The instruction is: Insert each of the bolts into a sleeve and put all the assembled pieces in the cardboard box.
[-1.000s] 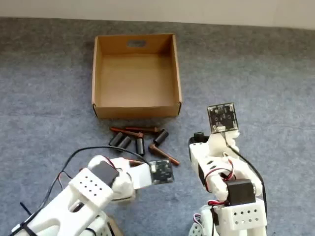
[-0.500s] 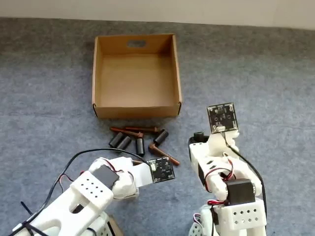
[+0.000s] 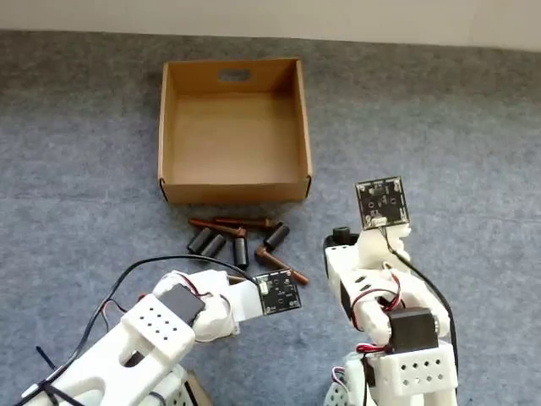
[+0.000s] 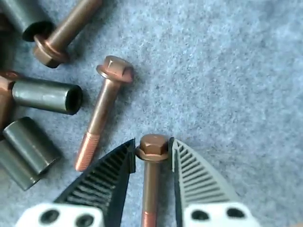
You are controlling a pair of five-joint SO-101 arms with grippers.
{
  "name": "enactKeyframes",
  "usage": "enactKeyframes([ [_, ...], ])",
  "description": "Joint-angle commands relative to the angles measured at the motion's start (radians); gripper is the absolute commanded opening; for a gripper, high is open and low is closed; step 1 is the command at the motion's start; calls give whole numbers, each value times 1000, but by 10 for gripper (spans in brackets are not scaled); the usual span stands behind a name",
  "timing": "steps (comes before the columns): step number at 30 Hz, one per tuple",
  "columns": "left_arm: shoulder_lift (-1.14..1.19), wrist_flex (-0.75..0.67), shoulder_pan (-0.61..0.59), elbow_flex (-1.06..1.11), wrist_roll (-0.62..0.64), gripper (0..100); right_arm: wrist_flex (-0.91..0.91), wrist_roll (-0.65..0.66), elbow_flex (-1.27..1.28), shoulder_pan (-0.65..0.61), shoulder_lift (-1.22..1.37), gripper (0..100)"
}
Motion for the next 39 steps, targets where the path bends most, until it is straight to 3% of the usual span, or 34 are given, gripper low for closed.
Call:
enactKeyframes([
  [1, -13, -15, 15, -30, 9, 85, -10, -11, -5, 8, -10, 6],
  [5, -13, -12, 15, -45, 97, 162, -10, -11, -5, 8, -10, 6],
  [14, -13, 38, 12, -47, 91, 230, -15, -9, 13, 8, -10, 6],
  [22, -10, 37, -203, -38, -68, 228, -13, -9, 13, 8, -10, 6],
  [31, -5, 35, -67, -18, -54, 228, -13, -11, 13, 8, -10, 6],
  [36, -5, 35, -56, -4, -25, 223, -13, -11, 13, 8, -10, 6],
  [39, -5, 40, -58, -4, -25, 136, -13, -11, 13, 8, -10, 6],
])
